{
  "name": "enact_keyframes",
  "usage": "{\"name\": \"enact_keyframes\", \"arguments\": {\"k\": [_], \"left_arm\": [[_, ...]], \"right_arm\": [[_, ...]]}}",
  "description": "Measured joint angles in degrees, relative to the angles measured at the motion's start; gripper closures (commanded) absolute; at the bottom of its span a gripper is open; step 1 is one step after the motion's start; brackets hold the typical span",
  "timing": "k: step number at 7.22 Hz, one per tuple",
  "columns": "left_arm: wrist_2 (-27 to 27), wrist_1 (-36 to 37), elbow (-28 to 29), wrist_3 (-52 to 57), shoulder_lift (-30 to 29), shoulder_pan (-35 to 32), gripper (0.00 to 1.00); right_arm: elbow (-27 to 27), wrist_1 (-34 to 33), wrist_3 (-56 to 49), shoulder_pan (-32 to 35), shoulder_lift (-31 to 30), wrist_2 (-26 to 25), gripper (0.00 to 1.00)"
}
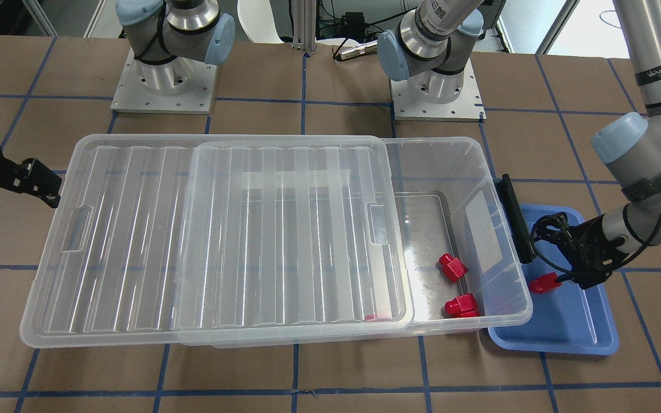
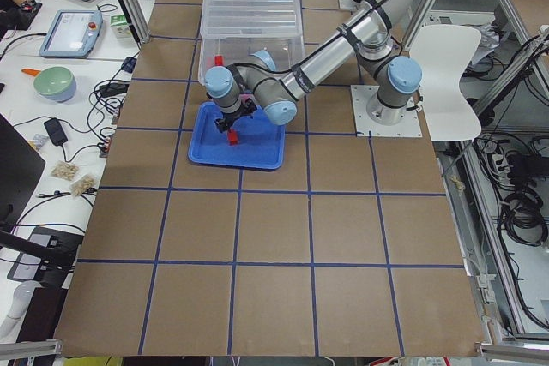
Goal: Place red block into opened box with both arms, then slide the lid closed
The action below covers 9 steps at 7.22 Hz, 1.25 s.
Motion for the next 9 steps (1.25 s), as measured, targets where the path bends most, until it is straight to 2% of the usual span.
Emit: {"name": "enact_keyframes", "arguments": {"k": [3, 5, 6, 7, 9], "left_arm": [[-1.42, 6.83, -0.19, 2.03, -2.38, 0.20, 0.00], [-1.51, 8.21, -0.73, 3.21, -3.49, 0.20, 0.72], [-1.47, 9.11, -0.83, 3.18, -3.76, 0.20, 0.73], [-1.29, 10.32, -0.87, 3.26, -3.83, 0.23, 0.86], [-0.97, 11.79, -0.86, 3.20, -3.61, 0.22, 0.88]], "right_arm": [[0.41, 3.70, 0.29, 0.22, -6.03, 0.29, 0.00], [0.64, 4.54, 0.30, 0.32, -6.72, 0.42, 0.00], [0.71, 4.60, 0.30, 0.34, -6.70, 0.17, 0.00], [0.83, 4.69, 0.30, 0.36, -6.67, 0.04, 0.00], [1.51, 4.81, -0.28, 0.36, -6.46, 0.20, 0.00]]}}
